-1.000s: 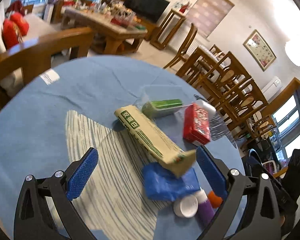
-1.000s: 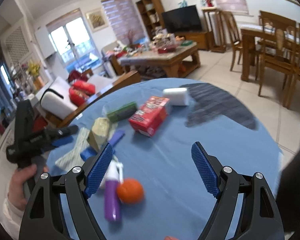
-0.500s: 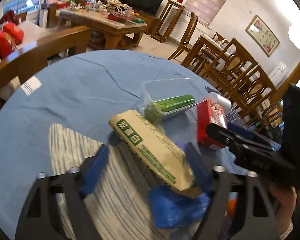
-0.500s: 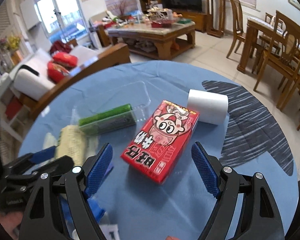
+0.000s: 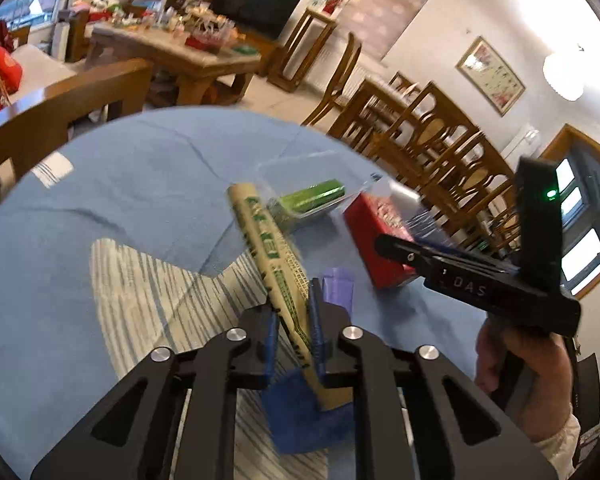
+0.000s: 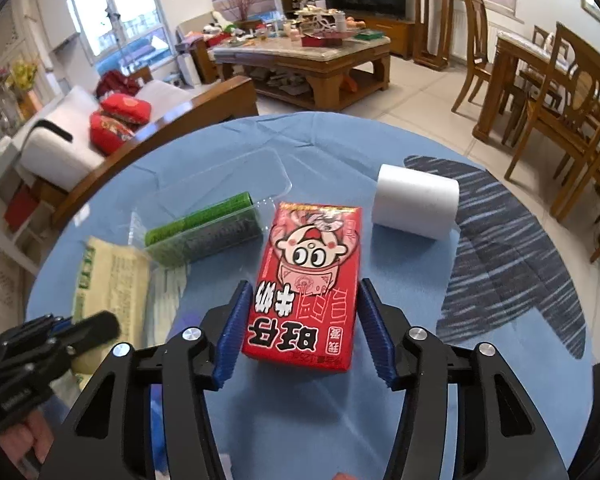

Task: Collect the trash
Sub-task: 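Grasp the beige snack wrapper with the left tool while the right tool grasps the red snack box, then carry both items over the black bin and open both tools to drop them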

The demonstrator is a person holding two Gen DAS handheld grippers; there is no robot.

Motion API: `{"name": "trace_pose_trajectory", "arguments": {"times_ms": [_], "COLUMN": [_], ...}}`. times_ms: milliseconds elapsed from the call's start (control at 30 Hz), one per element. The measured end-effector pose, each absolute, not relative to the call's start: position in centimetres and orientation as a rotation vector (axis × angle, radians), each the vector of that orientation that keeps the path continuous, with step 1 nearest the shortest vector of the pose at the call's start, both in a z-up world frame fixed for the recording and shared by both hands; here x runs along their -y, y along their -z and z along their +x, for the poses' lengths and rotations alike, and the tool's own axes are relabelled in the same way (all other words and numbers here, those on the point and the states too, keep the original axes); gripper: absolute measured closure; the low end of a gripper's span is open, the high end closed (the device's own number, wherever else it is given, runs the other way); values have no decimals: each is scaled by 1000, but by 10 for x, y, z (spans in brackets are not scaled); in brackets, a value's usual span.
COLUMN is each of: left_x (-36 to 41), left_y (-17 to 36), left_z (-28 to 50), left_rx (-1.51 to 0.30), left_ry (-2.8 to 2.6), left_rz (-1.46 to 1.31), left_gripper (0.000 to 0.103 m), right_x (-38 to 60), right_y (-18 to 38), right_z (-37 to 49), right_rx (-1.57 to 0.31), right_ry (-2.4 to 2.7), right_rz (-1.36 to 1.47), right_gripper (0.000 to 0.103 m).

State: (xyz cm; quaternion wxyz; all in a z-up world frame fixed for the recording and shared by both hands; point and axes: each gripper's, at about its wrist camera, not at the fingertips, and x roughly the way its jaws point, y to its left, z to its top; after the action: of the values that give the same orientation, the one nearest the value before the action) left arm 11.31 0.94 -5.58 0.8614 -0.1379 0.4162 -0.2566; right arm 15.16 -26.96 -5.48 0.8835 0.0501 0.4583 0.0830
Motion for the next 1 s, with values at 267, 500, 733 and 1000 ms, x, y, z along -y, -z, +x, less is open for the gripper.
{"name": "trace_pose_trajectory", "arguments": {"times_ms": [267, 500, 733, 1000], "left_x": [-22, -9, 27, 91], "left_y": [22, -7, -27, -36], "left_z": [80, 52, 28, 3], "left_rx": [-743, -673, -639, -623], "left_ry": [604, 681, 761, 878], "left_rz": [-321, -297, -226, -163], "left_gripper": [95, 95, 95, 95], "right_x": [295, 321, 355, 420], "right_y": [24, -13, -37, -52], "right_z": [90, 19, -44, -105], "right_rx": [-824, -698, -612, -543], "right_ry": [-251, -317, -278, -206], "right_rz": [231, 305, 311, 329], "right_gripper": [51, 51, 51, 51]}}
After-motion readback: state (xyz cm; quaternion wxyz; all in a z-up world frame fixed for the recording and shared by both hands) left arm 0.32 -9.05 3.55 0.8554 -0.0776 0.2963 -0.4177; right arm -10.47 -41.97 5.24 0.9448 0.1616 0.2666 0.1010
